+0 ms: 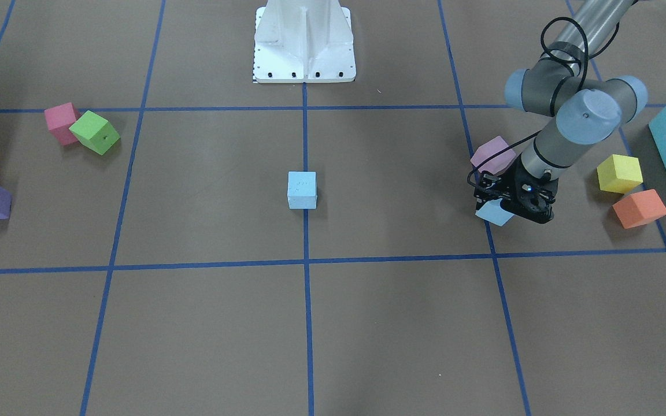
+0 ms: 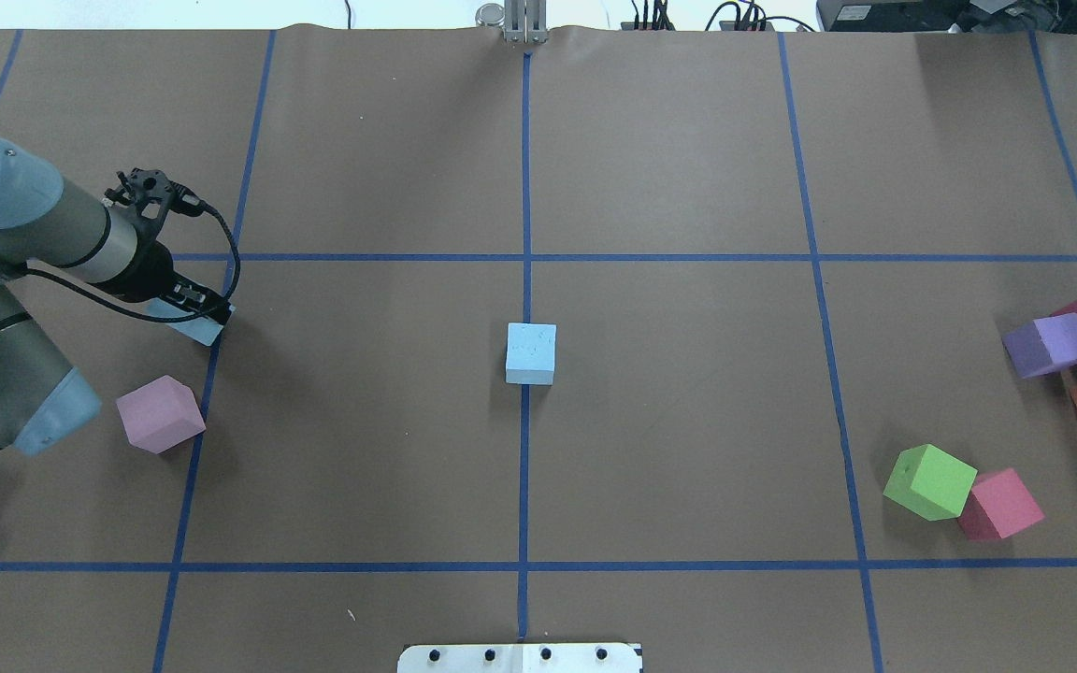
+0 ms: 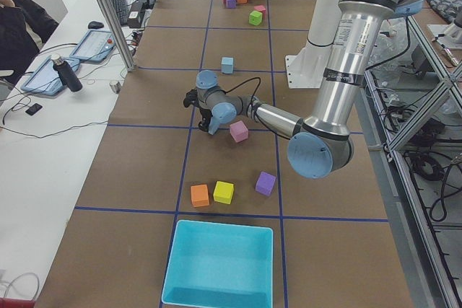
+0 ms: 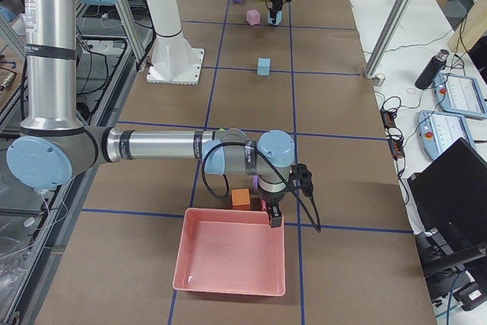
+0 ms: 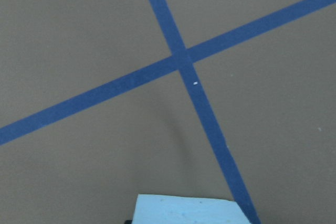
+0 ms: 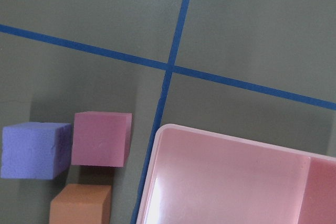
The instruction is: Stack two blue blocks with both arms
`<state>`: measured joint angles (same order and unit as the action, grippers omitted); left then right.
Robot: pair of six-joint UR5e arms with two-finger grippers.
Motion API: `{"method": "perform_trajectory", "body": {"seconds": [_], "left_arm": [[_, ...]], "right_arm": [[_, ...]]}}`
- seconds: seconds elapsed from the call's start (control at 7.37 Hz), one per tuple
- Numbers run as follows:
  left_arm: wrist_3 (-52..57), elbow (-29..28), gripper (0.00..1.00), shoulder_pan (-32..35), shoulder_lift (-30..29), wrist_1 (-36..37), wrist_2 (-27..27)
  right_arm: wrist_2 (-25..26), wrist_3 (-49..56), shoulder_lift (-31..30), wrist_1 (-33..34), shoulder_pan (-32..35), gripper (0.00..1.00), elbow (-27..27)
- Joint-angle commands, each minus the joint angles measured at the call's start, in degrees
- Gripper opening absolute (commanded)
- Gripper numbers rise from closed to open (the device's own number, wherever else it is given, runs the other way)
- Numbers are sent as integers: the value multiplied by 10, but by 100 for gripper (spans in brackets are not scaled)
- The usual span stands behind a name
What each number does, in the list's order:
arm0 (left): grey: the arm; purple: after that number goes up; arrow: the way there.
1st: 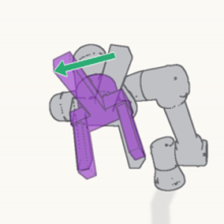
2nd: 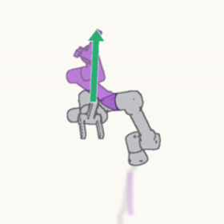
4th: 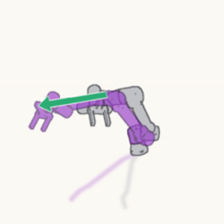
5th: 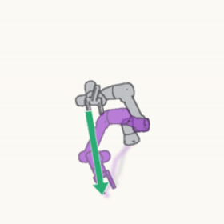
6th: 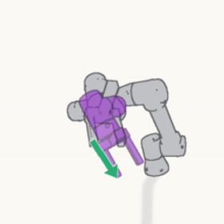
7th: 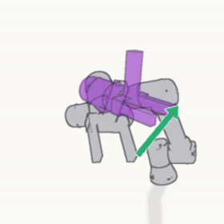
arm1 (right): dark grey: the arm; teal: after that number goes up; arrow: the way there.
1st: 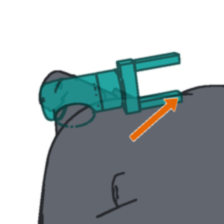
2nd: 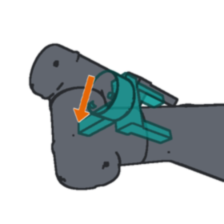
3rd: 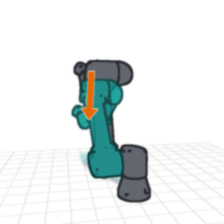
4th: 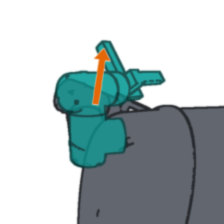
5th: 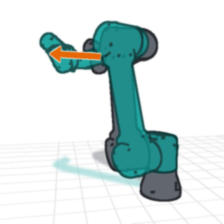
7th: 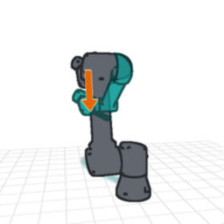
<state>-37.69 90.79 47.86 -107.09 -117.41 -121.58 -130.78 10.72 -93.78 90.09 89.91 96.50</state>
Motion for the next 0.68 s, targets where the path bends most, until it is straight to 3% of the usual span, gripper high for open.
{"method": "perform_trajectory", "body": {"seconds": [0.0,0.14,0.41,0.54], "left_arm": [[-158,5,17,-16,-89,34,5],[-237,6,17,-42,-145,89,19],[-314,6,17,-106,-247,216,98],[-345,1,17,-122,-286,244,105]], "right_arm": [[1,0,0,0,0,100,0],[1,0,-1,0,0,100,0],[1,0,-1,0,0,100,0],[0,0,-2,0,0,100,0]]}}
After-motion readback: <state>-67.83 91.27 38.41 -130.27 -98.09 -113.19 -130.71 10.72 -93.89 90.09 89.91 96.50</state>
